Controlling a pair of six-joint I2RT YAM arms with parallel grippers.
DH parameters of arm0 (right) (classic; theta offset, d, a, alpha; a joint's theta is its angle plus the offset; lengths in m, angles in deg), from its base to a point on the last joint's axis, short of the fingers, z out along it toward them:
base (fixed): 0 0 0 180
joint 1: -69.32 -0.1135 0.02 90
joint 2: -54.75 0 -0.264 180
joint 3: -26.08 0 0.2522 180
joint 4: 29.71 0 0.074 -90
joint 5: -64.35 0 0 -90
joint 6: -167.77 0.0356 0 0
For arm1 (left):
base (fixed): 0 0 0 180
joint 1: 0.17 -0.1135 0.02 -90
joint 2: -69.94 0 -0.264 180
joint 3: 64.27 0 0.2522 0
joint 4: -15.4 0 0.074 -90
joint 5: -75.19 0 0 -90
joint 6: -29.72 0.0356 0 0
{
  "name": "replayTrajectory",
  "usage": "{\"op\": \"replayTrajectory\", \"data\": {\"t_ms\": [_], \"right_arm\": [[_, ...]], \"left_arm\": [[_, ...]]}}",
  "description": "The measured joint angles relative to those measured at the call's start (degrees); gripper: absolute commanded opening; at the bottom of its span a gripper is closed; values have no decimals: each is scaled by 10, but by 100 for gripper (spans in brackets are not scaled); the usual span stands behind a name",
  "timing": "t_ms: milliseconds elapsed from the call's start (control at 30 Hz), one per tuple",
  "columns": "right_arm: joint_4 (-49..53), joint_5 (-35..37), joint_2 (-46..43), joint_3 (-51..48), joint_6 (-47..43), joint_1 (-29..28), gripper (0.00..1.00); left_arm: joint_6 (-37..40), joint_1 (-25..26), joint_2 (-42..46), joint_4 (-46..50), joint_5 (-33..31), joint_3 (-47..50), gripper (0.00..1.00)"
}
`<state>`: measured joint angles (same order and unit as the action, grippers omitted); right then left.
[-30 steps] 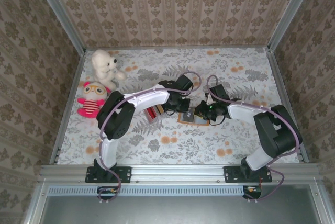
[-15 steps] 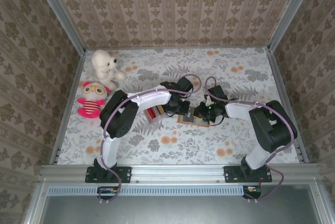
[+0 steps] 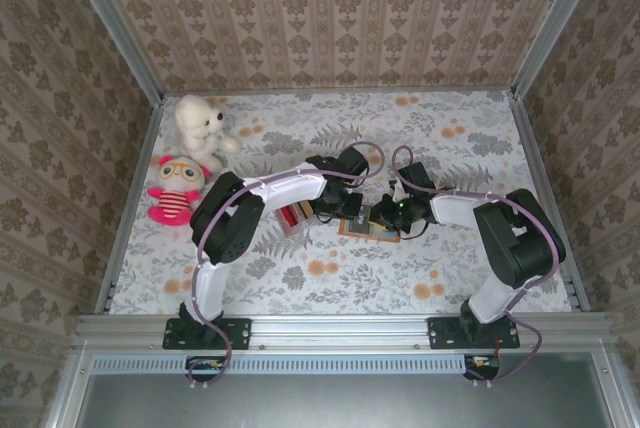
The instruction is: Take the credit cards out of the card holder
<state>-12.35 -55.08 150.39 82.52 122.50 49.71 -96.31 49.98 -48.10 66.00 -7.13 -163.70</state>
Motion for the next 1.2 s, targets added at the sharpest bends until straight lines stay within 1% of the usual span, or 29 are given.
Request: {"op": "replayTrajectory", "data": {"t_ms": [267,400,567,633,767,933,1067,1200], "right_arm": [[-1,-9,1,0,-10,1,15],[0,-10,1,0,-18,1,9],[23,2,0,9,-30,1,6],[35,12,-3,13,-34,1,6],[66,43,-21,14,-44,0,7],[90,64,-39,14,-48,0,10],[83,50,-46,14,-52,0,15],[65,22,-46,14,-51,0,17]], "left_arm": [[0,0,-1,0,1,0,5],[0,-1,-1,0,2,0,5],[-1,-1,-1,0,1,0,14],[-4,-1,-1,0,2,0,16],[-5,-1,-1,-2,2,2,16],[-4,-1,-1,-1,2,2,13],[-4,-1,-1,0,2,2,12],[-4,-1,-1,1,1,1,12]]}}
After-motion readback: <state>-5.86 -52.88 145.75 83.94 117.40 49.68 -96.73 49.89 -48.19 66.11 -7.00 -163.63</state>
